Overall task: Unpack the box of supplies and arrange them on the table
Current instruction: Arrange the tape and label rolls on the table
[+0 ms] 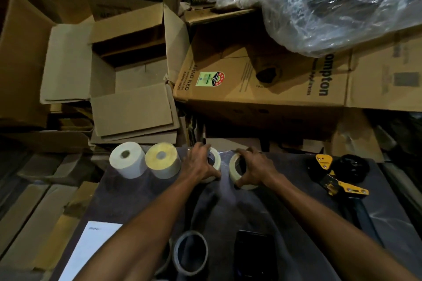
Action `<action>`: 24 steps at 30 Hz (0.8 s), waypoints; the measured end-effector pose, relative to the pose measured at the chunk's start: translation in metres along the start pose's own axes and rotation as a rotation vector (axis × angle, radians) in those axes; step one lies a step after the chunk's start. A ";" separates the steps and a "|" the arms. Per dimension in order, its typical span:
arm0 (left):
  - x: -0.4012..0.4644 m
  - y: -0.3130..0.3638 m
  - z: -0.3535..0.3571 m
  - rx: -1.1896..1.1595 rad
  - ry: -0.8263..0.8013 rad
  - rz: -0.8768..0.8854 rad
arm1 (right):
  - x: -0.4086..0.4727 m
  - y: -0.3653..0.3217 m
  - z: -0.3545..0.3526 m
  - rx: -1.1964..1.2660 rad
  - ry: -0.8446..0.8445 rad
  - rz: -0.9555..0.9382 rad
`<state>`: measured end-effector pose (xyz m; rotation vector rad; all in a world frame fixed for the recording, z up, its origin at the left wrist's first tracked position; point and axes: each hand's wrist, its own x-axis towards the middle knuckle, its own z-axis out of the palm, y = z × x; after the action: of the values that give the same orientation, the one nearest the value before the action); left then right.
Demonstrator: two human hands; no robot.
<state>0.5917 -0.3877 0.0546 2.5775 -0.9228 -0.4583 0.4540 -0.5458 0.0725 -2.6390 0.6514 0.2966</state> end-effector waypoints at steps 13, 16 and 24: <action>-0.007 -0.005 0.002 -0.032 -0.006 0.025 | 0.012 -0.001 0.004 -0.010 -0.009 0.065; -0.020 -0.001 -0.007 0.014 -0.014 0.012 | 0.009 0.000 0.006 0.016 -0.018 0.057; -0.067 0.011 -0.034 -0.015 0.049 0.066 | -0.026 -0.010 -0.004 0.098 0.047 0.028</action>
<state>0.5507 -0.3434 0.1013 2.5250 -0.9802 -0.3801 0.4364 -0.5291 0.0866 -2.5516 0.7010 0.2057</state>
